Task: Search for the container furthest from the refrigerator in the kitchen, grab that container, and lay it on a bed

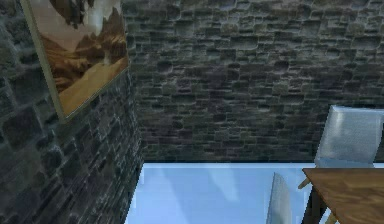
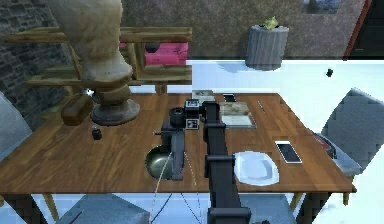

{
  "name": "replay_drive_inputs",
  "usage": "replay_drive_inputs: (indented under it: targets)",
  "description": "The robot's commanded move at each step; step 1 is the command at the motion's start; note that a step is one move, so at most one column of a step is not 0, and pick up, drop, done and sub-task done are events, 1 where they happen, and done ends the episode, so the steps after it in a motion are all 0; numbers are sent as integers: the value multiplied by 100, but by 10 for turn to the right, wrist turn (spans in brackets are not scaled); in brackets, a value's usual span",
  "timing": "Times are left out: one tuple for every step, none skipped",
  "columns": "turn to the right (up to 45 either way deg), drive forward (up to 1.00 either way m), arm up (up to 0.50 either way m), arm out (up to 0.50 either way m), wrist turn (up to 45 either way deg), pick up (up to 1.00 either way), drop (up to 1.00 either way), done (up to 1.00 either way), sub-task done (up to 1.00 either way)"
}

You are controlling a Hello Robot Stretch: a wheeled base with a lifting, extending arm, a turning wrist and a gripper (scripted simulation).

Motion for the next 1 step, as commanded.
replay_drive_inputs:
  targets:
    - [0, 0, 0, 0, 450, 0, 0, 0, 0]
